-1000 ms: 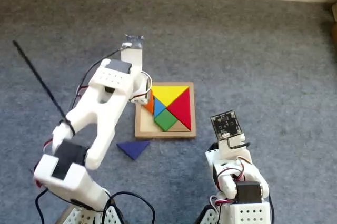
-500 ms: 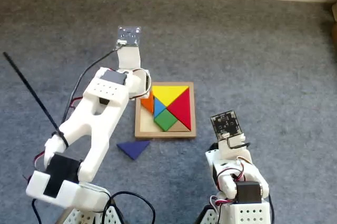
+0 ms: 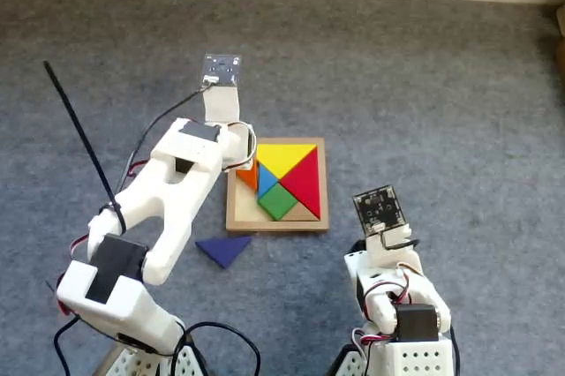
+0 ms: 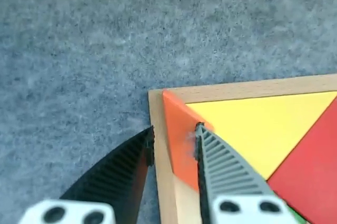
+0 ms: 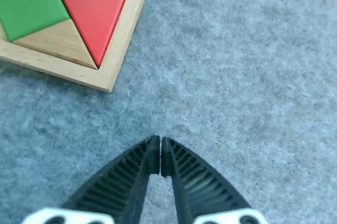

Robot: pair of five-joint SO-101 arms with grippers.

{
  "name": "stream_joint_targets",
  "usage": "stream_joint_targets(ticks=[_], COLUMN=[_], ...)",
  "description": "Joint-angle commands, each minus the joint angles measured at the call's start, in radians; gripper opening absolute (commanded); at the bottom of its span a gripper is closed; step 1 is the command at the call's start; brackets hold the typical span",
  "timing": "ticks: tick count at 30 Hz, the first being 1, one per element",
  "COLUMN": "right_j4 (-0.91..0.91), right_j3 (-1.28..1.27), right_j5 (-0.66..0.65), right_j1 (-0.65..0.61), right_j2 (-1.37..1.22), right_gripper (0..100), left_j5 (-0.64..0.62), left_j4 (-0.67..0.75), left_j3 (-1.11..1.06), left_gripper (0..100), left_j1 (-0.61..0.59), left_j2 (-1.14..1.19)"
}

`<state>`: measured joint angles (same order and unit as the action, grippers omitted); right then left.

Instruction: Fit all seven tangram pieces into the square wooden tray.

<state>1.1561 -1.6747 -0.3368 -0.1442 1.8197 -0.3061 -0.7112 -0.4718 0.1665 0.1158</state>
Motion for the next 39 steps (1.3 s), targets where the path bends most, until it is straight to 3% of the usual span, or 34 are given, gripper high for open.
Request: stream_joint_targets(ticks=[1, 19, 27, 35, 39], right_j4=[-0.019, -0.019, -0.019, -0.019, -0.019], right_j3=[-0.113, -0.113, -0.113, -0.113, -0.113], right_j5=[-0.002, -0.002, -0.002, -0.002, -0.002], right_j1=[0.012, 0.012, 0.012, 0.012, 0.012], right_j2=[0.018, 0.018, 0.018, 0.018, 0.018], right_gripper=[2.4, 2.4, 2.4, 2.4, 2.4], left_j5=[0.0, 0.002, 0.005, 0.307, 0.414], left_j4=[-0.035, -0.143, -0.322, -0.453, -0.514], left_j3=[0.045, 0.058, 0.019, -0.17, -0.254], left_gripper=[14, 14, 14, 15, 22], left_j1=[0.018, 0.071, 0.067, 0.065, 0.048], left_j2=[-0.036, -0.059, -0.36, -0.696, -0.771])
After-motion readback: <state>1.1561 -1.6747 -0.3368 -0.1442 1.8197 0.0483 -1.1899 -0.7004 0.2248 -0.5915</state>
